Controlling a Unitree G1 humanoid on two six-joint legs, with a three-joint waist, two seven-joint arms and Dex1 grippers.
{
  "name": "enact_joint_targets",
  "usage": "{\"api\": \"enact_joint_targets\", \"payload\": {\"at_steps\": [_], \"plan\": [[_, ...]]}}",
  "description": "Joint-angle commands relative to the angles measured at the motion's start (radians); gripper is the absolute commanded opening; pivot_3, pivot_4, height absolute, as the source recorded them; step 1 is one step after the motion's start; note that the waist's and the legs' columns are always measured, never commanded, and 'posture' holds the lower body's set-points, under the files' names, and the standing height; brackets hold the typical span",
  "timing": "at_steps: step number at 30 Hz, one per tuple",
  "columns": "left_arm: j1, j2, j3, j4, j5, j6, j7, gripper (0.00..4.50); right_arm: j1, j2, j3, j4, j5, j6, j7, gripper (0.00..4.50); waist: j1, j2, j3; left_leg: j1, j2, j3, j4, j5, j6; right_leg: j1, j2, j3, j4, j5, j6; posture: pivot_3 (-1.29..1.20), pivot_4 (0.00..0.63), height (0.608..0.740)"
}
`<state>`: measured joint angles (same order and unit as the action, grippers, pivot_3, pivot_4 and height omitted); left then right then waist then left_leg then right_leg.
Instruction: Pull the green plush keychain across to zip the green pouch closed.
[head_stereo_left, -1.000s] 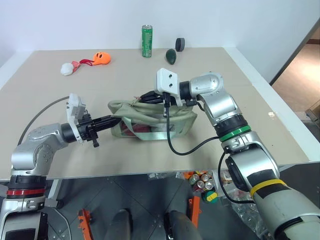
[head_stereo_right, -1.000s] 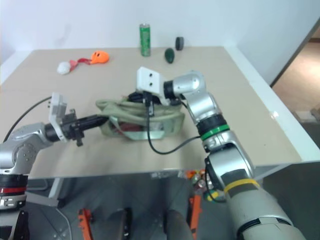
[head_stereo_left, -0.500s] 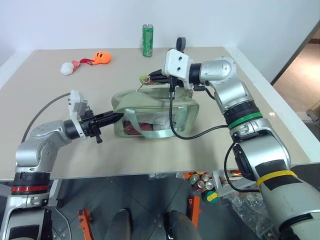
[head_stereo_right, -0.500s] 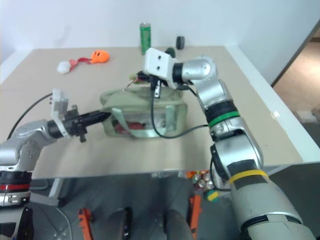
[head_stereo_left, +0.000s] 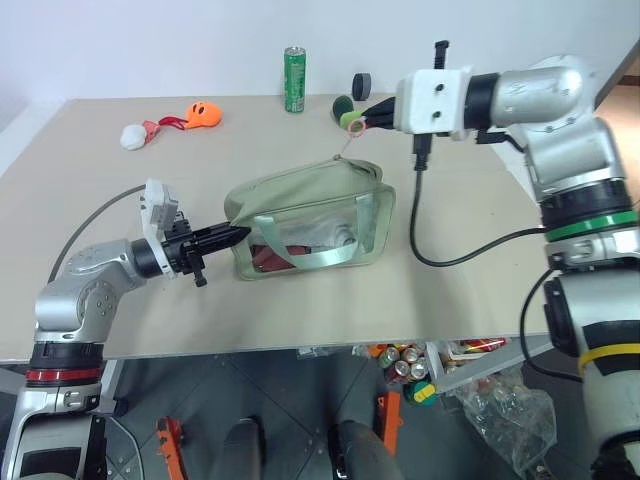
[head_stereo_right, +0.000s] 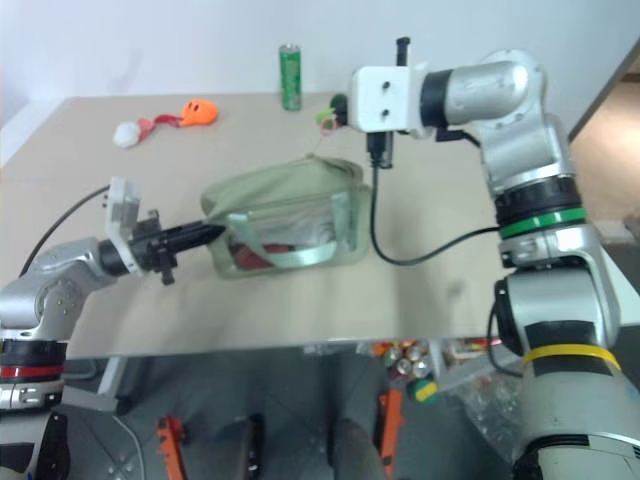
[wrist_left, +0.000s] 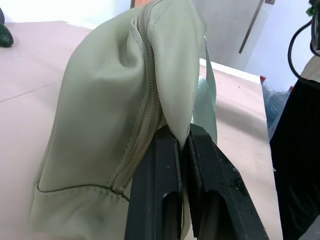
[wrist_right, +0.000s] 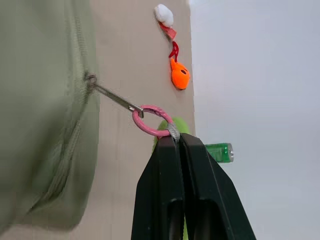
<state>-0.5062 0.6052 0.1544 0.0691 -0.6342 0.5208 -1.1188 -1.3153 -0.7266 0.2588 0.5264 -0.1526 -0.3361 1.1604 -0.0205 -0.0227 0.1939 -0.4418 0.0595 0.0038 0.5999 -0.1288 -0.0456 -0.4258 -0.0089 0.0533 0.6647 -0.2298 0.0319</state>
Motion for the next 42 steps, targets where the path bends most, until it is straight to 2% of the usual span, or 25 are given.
{"api": "enact_joint_targets", "payload": {"at_steps": [1,7,11,20,29,36,42], "plan": [[0.021,0.012,-0.007,0.001,0.007,0.008,-0.005,0.0,0.053,-0.131,-0.048,-0.102,-0.026,0.01,0.031,0.01,0.002,0.0,0.0,0.0,0.0,0.0,0.0,0.0,0.0,0.0,0.0,0.0,0.0,0.0,0.0,0.0,0.15,0.74],[0.028,0.019,-0.003,-0.004,0.003,0.015,-0.008,0.0,0.182,-0.239,-0.029,-0.236,-0.115,0.002,0.006,0.01,-0.004,0.0,0.0,0.001,-0.002,0.002,0.0,0.0,0.0,0.0,-0.002,0.001,0.0,-0.001,0.001,0.0,0.15,0.74],[0.022,0.025,-0.004,-0.005,0.001,0.023,-0.011,0.0,0.25,-0.242,-0.02,-0.27,-0.183,-0.004,-0.058,0.01,-0.005,0.0,0.0,0.003,-0.001,0.002,0.0,0.0,0.0,0.0,-0.002,0.001,0.001,-0.001,0.0,0.0,0.15,0.74],[0.028,0.043,0.001,-0.029,-0.008,0.051,-0.016,0.0,0.368,-0.231,0.03,-0.189,-0.365,-0.073,-0.254,0.01,-0.006,0.0,0.0,0.003,-0.002,0.005,0.001,0.0,0.0,0.0,-0.002,0.003,0.001,0.0,0.001,0.0,0.15,0.74],[0.027,0.054,0.024,-0.039,-0.033,0.075,-0.006,0.0,0.545,-0.08,0.098,-0.096,-0.433,-0.073,-0.457,0.01,-0.016,-0.001,-0.001,0.003,-0.002,0.005,0.001,0.0,0.0,0.0,-0.002,0.004,0.001,0.0,0.001,0.0,0.15,0.74],[0.013,0.046,0.031,-0.034,-0.056,0.1,0.015,0.0,0.567,0.034,0.146,-0.066,-0.453,-0.066,-0.506,0.01,-0.024,-0.003,-0.002,0.004,-0.002,0.005,0.002,0.0,0.0,0.002,-0.002,0.005,0.001,0.001,0.003,0.0,0.15,0.74],[0.0,0.033,0.044,-0.016,-0.075,0.126,0.055,0.0,0.568,0.03,0.092,-0.057,-0.371,-0.016,-0.47,0.01,-0.026,-0.011,-0.006,0.005,-0.001,0.005,0.002,0.0,0.0,0.002,-0.001,0.005,0.001,0.001,0.003,0.0,0.15,0.74]]}}
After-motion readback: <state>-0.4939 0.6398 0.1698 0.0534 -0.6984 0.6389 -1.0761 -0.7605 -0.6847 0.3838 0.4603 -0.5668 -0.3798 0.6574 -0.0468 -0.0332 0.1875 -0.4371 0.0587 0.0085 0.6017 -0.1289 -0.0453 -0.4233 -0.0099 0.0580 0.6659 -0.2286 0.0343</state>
